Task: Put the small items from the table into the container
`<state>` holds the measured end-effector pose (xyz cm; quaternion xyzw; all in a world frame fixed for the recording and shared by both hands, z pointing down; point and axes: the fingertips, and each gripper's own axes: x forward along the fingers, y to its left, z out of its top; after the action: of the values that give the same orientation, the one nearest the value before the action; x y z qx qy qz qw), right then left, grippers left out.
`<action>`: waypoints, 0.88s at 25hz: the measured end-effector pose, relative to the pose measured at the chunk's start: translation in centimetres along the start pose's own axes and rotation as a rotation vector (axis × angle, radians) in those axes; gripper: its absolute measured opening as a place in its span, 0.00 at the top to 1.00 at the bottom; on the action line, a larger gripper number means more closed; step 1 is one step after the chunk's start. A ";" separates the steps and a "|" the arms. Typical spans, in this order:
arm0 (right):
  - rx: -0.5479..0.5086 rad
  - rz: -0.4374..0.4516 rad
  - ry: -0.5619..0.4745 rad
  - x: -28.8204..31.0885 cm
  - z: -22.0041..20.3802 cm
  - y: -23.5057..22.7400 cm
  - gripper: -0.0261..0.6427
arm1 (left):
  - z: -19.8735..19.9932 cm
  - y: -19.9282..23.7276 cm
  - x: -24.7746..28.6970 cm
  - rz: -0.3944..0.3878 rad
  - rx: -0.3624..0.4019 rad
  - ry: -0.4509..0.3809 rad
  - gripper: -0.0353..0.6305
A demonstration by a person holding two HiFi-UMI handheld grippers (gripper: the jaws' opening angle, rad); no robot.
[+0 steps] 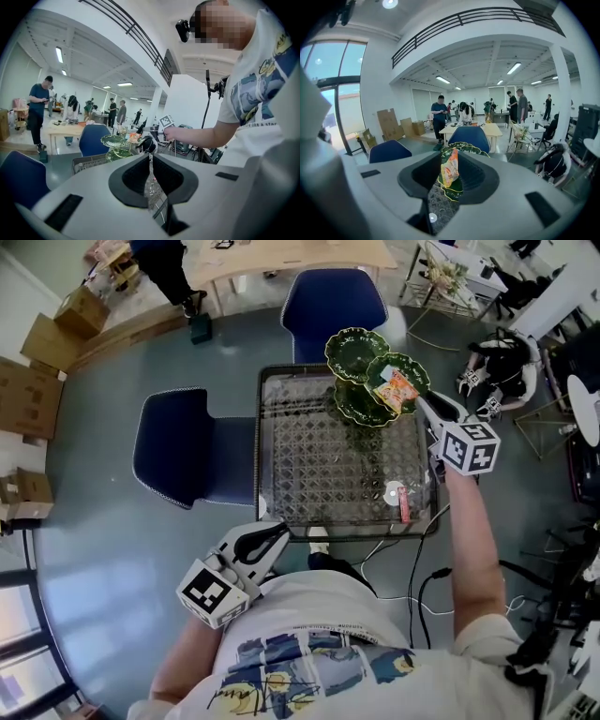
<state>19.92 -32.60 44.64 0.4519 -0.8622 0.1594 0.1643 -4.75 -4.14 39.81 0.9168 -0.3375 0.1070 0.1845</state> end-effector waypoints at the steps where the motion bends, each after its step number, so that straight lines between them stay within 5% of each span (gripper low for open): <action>1: -0.025 -0.014 -0.004 -0.5 0.2 0.7 0.82 | -0.1 -0.1 -0.6 -0.004 0.000 -0.003 0.93; 7: -0.165 -0.061 -0.024 -3.7 -0.2 8.2 0.82 | -1.1 -1.1 -4.9 -0.052 -0.011 -0.028 0.93; 22: -0.256 0.239 0.120 -9.1 -11.5 36.4 0.82 | -5.9 -3.6 -17.5 -0.096 -0.046 -0.057 0.93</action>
<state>-3.85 -1.44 46.48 0.3112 -0.9117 0.0932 0.2514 -15.88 10.96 38.63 0.9301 -0.3009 0.0640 0.2008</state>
